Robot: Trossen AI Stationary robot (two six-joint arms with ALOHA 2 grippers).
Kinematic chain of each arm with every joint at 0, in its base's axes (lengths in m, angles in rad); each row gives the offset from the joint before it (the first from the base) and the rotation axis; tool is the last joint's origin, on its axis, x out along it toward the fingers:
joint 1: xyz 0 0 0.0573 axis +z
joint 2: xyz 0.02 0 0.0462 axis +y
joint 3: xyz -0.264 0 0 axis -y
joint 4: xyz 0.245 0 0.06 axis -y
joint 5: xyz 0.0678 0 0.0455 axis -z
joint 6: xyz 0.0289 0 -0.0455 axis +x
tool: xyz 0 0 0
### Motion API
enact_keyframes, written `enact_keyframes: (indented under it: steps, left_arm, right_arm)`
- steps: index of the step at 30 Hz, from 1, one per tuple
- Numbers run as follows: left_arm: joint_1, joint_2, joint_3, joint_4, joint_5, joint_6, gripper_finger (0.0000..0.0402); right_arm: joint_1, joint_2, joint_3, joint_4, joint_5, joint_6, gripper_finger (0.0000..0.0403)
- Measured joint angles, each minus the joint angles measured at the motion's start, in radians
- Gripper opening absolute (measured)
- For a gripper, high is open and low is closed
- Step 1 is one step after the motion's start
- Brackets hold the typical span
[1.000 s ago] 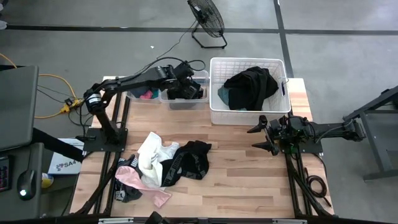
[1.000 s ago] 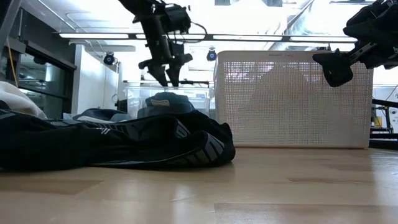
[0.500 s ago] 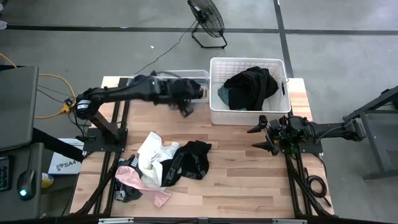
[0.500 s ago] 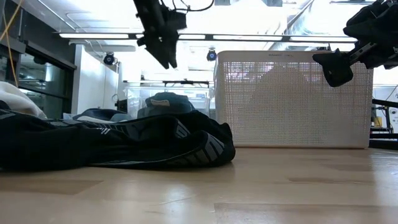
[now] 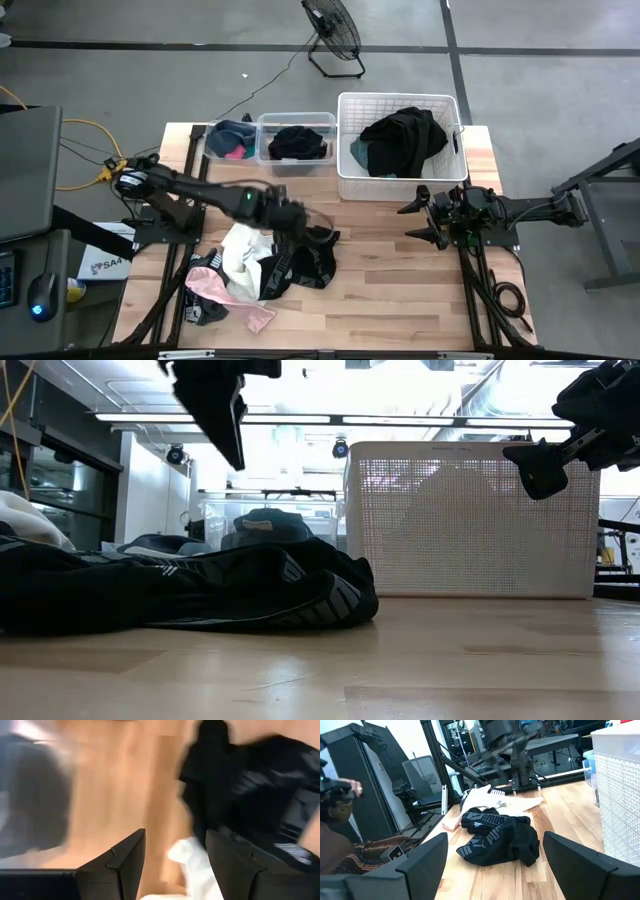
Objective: Pick & Place Cloths
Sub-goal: Put the black boxer into the right transparent bin
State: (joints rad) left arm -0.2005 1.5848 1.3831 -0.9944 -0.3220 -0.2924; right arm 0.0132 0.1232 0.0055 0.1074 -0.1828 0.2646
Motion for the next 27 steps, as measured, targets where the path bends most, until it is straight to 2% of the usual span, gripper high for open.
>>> enact_keyframes:
  steps: [7, 14, 20, 27]
  left_arm:
    - [-0.077, 0.001, -0.151, 0.299, 0.000, 0.029, 0.0208]
    - [-0.074, 0.001, -0.248, 0.495, -0.003, 0.086, 0.0263]
    - [-0.068, 0.002, -0.336, 0.629, 0.005, 0.209, 0.0293]
    - [-0.017, 0.022, -0.353, 0.671, 0.108, 0.217, 0.0294]
  right_arm:
    - [0.000, 0.000, 0.000, 0.000, 0.000, 0.000, 0.0318]
    - [0.000, 0.000, 0.000, 0.000, 0.000, 0.000, 0.0318]
    - [0.000, 0.000, 0.000, 0.000, 0.000, 0.000, 0.0318]
    - [0.000, 0.000, 0.000, 0.000, 0.000, 0.000, 0.0318]
